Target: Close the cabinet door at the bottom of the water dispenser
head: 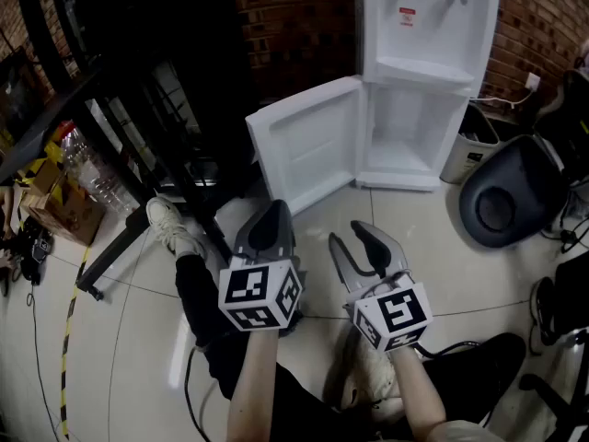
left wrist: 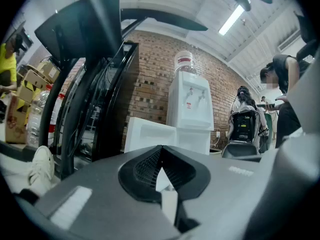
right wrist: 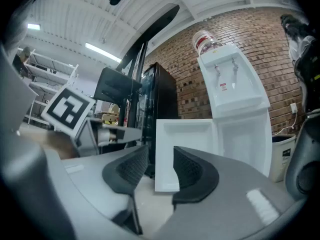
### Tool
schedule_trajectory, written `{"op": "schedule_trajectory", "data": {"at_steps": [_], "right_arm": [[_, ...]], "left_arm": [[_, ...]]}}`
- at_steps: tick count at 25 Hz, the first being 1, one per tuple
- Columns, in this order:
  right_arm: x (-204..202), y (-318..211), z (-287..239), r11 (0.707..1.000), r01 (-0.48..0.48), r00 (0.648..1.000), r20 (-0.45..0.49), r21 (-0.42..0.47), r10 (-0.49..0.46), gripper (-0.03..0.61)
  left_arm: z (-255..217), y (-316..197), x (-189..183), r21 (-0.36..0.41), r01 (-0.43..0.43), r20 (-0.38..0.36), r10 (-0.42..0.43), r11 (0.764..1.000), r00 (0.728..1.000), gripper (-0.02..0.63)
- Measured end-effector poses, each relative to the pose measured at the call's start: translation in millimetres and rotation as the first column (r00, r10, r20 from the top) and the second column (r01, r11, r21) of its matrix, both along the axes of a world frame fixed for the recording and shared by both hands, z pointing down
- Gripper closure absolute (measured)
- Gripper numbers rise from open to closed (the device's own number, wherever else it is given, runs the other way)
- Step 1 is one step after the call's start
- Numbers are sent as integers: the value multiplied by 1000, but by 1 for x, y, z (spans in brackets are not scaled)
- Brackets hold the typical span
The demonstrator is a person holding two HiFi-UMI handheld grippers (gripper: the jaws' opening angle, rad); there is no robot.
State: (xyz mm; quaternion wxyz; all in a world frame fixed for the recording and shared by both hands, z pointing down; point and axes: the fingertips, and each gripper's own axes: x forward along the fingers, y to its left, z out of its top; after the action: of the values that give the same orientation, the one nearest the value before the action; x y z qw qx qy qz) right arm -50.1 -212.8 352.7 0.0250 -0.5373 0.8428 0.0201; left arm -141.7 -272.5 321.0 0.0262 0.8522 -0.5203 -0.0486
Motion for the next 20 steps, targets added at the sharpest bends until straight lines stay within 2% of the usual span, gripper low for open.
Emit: {"op": "schedule_trajectory", "data": {"at_steps": [2,4,6,7,9,10,13,18,20], "right_arm": [[-4,-17,1,1000,-21,1000,6,-12,21,426],[-12,-40,-1,999,-31,999,18,-21,32,420],[-26,-68,-6,999,-35,999,18,-24,35,394],[-34,-82,-8,999,-37,999,7,-23,37,394],[-54,-109,-8,999,-38,999,-24,-29,37,394],[-65,-121,-5,999,-36,999,-40,-38,35,394],[-94,-151,13,997,-42,995,-97,-68,35,394],[-106,-186,40,992,-115,981,-165,-57,104,380],[-107,-199,47,987,-154,972,-186,-47,143,380]], "left_arm": [[-32,-13,-15,45,-6,-70,10,999,998,600],[-56,-27,-30,104,14,-98,-4,994,995,600],[-61,-43,-39,160,21,-34,-16,987,999,600],[-55,-54,-38,175,-3,42,-4,985,999,590],[-27,-75,-33,149,-76,204,44,986,978,517],[-10,-83,-33,112,-91,239,62,989,969,505],[27,-97,-46,32,-62,195,54,998,979,505],[53,-108,-78,-5,19,138,-18,1000,990,491],[56,-109,-82,-4,23,148,-23,1000,989,491]]}}
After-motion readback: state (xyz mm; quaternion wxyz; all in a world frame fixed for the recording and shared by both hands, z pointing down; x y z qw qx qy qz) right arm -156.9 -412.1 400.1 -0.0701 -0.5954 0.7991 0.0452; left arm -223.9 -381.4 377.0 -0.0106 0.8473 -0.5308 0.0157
